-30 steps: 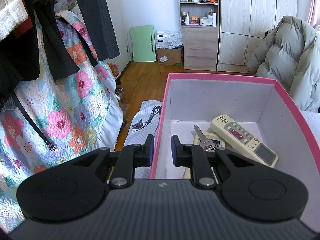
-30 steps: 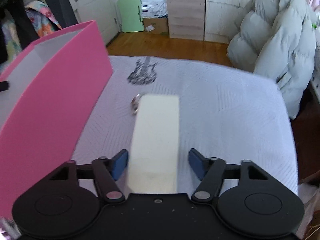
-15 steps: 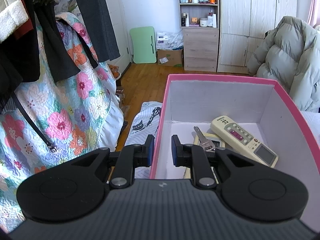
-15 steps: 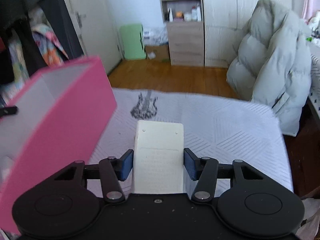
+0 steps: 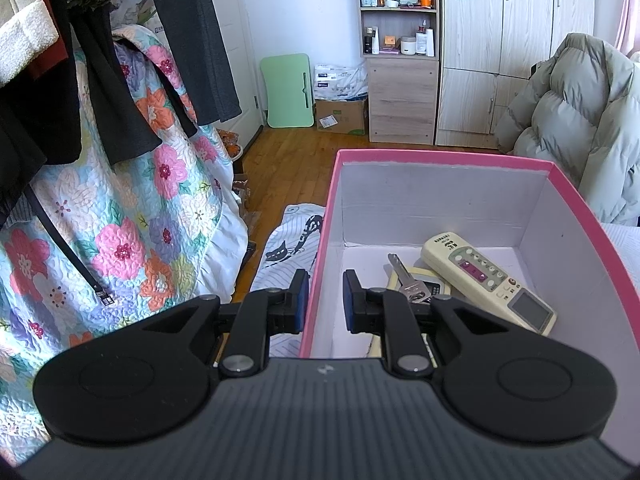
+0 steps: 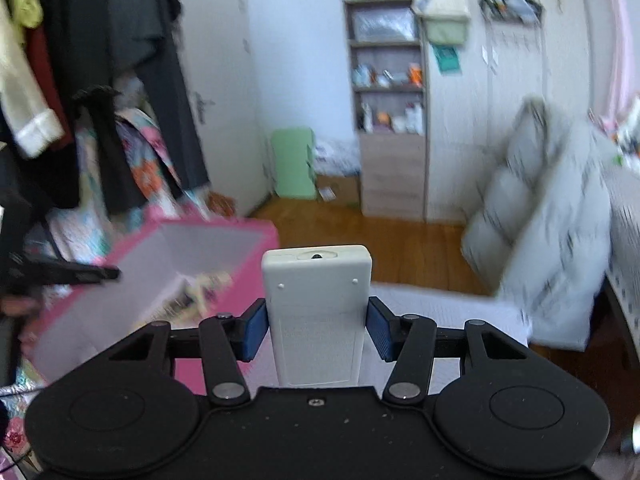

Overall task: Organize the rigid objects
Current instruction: 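Carry the white remote into the pink box and release it, then move the right tool back to the bed and grasp the silver keys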

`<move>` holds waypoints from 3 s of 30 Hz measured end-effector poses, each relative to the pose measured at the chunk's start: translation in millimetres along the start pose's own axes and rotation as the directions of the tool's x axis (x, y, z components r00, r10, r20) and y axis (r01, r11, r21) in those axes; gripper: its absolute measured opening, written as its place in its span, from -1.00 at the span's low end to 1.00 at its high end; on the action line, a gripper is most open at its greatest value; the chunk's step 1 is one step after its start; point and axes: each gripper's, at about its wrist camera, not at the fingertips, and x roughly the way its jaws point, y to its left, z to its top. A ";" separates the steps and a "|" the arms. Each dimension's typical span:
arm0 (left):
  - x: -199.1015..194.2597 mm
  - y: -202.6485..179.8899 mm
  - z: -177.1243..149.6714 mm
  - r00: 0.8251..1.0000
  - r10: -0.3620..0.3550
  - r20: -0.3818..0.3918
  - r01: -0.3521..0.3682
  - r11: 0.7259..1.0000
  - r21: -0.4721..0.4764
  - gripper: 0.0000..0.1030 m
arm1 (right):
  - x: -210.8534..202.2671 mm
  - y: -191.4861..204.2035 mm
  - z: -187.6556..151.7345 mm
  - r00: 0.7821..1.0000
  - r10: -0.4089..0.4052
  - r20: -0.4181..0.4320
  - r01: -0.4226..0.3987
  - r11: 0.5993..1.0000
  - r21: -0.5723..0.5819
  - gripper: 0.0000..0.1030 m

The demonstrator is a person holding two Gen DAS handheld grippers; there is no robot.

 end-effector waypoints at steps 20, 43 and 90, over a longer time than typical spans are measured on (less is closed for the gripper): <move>-4.6 0.8 -4.1 1.000 0.019 0.021 -0.018 0.999 -0.039 -0.70 | 117.8 89.0 9.8 0.880 0.469 -0.069 -0.471 0.882 -0.008 0.13; -1.7 -1.2 0.1 1.000 0.015 0.020 -0.014 0.999 -0.035 -0.70 | 66.7 120.2 -22.3 0.909 0.265 -0.323 -0.359 0.889 -0.283 0.14; -2.2 -7.5 -1.2 0.999 0.033 0.015 -0.034 0.999 0.027 -0.72 | 140.6 -11.8 -57.5 0.986 -0.017 -0.164 0.020 1.000 0.021 -0.89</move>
